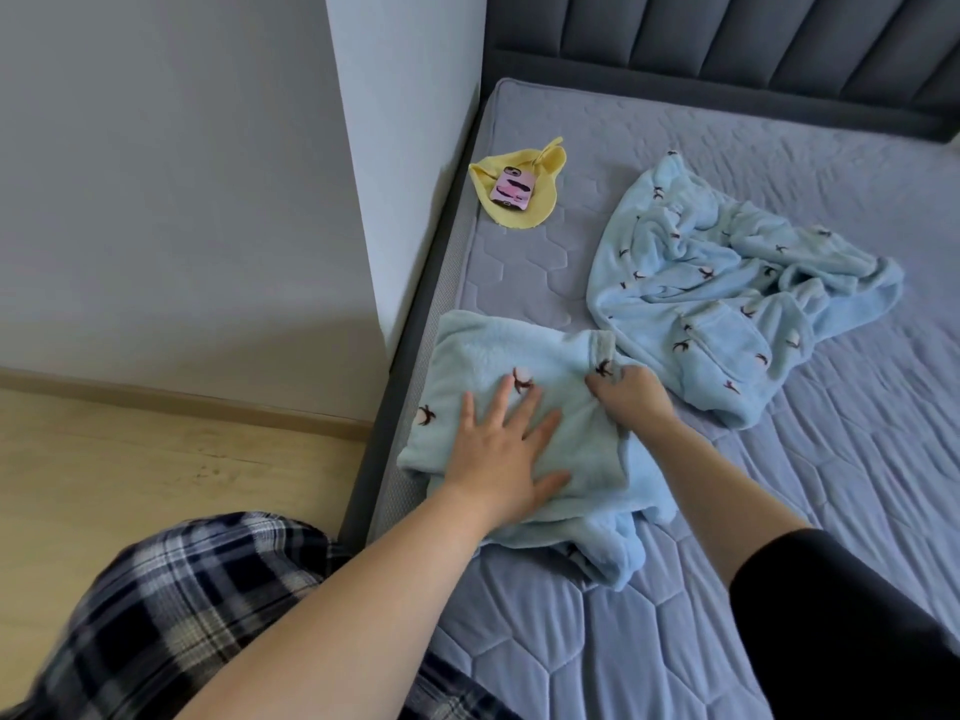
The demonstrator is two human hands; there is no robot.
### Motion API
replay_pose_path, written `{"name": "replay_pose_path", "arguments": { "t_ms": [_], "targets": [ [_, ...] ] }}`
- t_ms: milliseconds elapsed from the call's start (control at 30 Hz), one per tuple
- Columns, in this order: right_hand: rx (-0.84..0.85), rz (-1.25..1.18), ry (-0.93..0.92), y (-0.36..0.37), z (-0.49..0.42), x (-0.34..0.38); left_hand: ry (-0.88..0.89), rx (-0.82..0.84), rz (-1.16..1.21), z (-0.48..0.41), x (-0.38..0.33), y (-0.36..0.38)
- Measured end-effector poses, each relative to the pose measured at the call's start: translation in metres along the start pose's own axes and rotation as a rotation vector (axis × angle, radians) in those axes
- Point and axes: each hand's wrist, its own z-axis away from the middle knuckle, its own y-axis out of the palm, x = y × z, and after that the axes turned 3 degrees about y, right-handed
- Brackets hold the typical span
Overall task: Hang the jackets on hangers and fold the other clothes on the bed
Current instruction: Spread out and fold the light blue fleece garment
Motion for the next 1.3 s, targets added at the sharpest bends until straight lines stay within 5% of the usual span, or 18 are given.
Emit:
{"name": "replay_pose_path", "arguments": {
  "t_ms": [133, 267, 400, 500, 600, 733, 933, 1100, 1200, 1300],
  "targets": [
    [-0.198, 0.069, -0.360, -0.009, 0.001, 0.034, 0.023, 0.066, -0.006, 0.000, 0.003, 0.006],
    [0.017, 0.372, -0.624, 0.014, 0.001, 0.094, 0.075, 0.017, -0.054, 0.008, 0.004, 0.008],
    [0.217, 0.363, -0.609, 0.031, -0.009, 0.129, 0.126, -0.135, -0.003, 0.016, 0.013, -0.008],
    [0.204, 0.297, -0.556, 0.036, -0.019, 0.133, 0.256, -0.439, 0.059, 0.022, 0.010, -0.018],
    [0.097, 0.264, -0.558, 0.045, -0.022, 0.137, 0.300, -0.489, 0.067, 0.022, -0.004, -0.020],
    [-0.040, 0.178, -0.561, 0.057, -0.020, 0.141, 0.379, -0.393, 0.075, 0.011, -0.016, -0.018],
    [0.031, 0.302, -0.595, 0.058, -0.015, 0.127, 0.261, -0.123, 0.141, 0.014, -0.012, 0.006],
    [-0.377, 0.395, -0.896, 0.034, 0.004, 0.072, 0.200, -0.172, 0.319, 0.015, -0.010, 0.002],
    [-0.263, 0.534, -0.636, 0.025, -0.002, 0.021, 0.032, -0.191, 0.436, 0.010, -0.007, -0.007],
    [-0.067, 0.184, -0.111, 0.018, -0.013, -0.004, 0.012, -0.204, 0.389, 0.005, -0.005, -0.010]
  ]
}}
